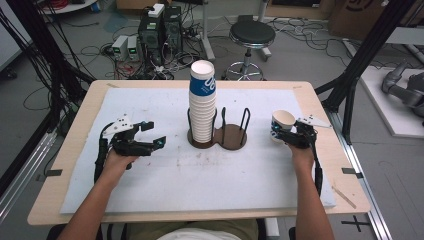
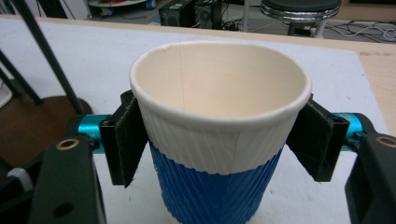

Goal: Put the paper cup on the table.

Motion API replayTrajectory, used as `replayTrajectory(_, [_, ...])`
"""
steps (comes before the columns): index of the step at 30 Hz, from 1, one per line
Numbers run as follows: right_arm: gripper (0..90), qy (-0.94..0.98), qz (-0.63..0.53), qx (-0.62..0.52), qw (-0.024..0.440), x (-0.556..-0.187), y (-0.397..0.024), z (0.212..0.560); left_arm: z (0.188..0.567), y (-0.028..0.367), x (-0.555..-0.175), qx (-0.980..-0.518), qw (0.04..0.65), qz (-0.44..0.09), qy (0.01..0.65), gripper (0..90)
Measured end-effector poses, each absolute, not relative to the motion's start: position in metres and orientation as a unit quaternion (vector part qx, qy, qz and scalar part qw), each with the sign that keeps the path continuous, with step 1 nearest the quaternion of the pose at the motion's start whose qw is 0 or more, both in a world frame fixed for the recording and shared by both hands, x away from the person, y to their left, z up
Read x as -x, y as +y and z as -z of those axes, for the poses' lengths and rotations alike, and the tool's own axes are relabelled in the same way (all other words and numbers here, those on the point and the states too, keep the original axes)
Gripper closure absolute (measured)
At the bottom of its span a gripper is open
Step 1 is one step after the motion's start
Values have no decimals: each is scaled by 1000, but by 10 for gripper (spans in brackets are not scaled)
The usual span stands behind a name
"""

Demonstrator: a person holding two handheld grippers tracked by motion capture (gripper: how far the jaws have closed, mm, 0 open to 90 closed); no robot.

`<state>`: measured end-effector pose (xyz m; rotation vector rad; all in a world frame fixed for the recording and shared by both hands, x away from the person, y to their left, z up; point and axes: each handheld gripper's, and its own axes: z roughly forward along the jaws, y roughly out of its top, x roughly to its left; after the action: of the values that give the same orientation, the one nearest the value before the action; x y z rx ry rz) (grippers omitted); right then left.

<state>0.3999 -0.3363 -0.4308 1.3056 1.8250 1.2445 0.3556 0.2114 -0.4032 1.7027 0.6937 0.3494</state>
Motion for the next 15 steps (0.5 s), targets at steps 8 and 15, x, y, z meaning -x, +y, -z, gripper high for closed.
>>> replayTrajectory(8, [218, 707, -439, -481, 276, -389, -336, 429, 404, 211, -356, -733, 591, -150, 302, 174])
replayTrajectory(15, [199, 724, -407, -499, 246, -388, -335, 435, 404, 214, -357, -729, 593, -149, 309, 175])
